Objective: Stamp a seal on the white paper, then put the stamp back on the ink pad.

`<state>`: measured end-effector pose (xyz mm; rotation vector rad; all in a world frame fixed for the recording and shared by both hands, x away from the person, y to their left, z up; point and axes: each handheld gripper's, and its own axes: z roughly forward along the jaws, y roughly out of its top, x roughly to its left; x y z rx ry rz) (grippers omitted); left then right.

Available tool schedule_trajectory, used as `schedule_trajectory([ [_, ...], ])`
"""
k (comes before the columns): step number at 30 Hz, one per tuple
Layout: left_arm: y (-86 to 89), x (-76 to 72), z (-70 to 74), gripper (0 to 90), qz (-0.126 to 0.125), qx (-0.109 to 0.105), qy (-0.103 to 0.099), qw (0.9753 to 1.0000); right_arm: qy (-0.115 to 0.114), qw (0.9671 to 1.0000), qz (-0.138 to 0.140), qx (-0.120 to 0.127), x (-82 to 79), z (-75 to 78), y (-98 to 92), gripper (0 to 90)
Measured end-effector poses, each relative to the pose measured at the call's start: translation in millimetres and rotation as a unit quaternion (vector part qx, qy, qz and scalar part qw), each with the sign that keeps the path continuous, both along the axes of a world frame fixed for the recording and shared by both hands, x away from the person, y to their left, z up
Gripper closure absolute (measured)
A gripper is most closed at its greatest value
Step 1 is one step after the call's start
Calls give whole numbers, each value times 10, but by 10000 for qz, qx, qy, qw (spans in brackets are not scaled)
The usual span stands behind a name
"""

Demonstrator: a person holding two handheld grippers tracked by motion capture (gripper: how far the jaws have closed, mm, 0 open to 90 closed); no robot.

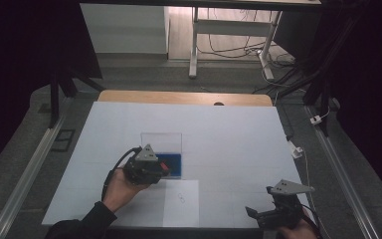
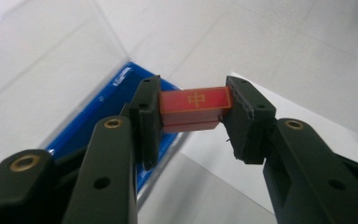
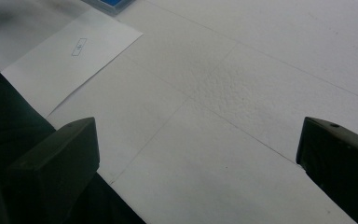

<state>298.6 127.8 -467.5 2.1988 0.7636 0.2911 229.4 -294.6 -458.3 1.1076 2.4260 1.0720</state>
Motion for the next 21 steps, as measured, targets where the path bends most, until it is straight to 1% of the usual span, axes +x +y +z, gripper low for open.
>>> schedule_trajectory([
  [5,98,55,11,581,168,-62,-10,9998,14,10000,3,-34,5,1,10,0],
  [11,180,109,24,581,317,-177,-7,9993,4,10000,-13,-11,2,0,3,0],
  [16,204,166,7,581,394,-163,-12,9991,22,10000,-5,-32,6,1,5,0],
  [21,192,254,-39,581,475,-101,36,9988,35,10000,-19,-31,8,-1,5,0],
])
